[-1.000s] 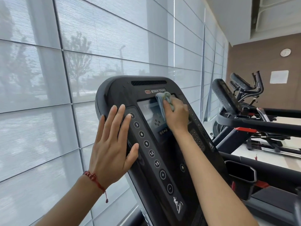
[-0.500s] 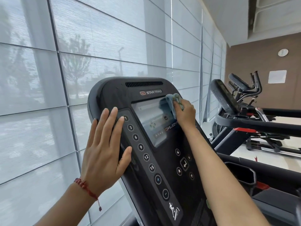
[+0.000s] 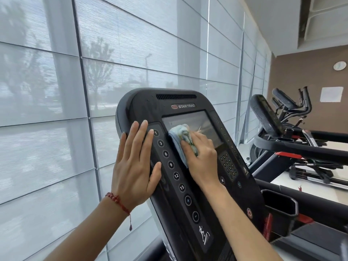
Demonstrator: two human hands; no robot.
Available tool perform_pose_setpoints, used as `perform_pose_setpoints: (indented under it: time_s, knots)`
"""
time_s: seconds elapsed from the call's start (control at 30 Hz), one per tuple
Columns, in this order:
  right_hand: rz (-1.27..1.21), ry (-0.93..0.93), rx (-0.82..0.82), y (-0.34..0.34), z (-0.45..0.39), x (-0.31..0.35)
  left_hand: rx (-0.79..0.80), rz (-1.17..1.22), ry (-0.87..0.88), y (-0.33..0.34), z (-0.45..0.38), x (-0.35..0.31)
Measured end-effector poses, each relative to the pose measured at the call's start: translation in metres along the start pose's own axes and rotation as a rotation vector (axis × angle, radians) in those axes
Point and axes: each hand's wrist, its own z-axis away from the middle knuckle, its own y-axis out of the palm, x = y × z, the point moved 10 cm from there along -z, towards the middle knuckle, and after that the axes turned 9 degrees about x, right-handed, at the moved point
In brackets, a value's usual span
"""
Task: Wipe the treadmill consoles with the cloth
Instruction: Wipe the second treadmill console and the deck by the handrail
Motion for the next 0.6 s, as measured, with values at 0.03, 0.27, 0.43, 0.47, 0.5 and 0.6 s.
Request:
perform_pose_setpoints:
  time_s: [0.03, 0.27, 0.43, 0.47, 0.5, 0.6]
  knots:
    - [-0.021, -0.017, 0.014, 0.001, 0.003, 0.008, 0.01, -0.008, -0.001, 0.0, 0.0, 0.0]
    - [-0.275, -0.07, -0.06, -0.022, -0.015, 0.041, 0.019, 0.002, -0.029, -0.005, 0.002, 0.01]
    - [-0.149, -0.28, 0.03, 0.015, -0.036, 0.099, -0.019, -0.009, -0.091, -0.015, 0.016, 0.034]
    - [-0.127, -0.281, 0.028, 0.02, -0.042, 0.099, -0.004, -0.021, -0.087, -0.014, 0.019, 0.036]
    - [-0.129, -0.264, 0.02, 0.022, -0.05, 0.095, 0.014, -0.027, -0.082, -0.013, 0.02, 0.036]
    - [-0.112, -0.149, -0.003, 0.021, -0.089, 0.073, 0.046, -0.045, -0.07, -0.011, 0.022, 0.033]
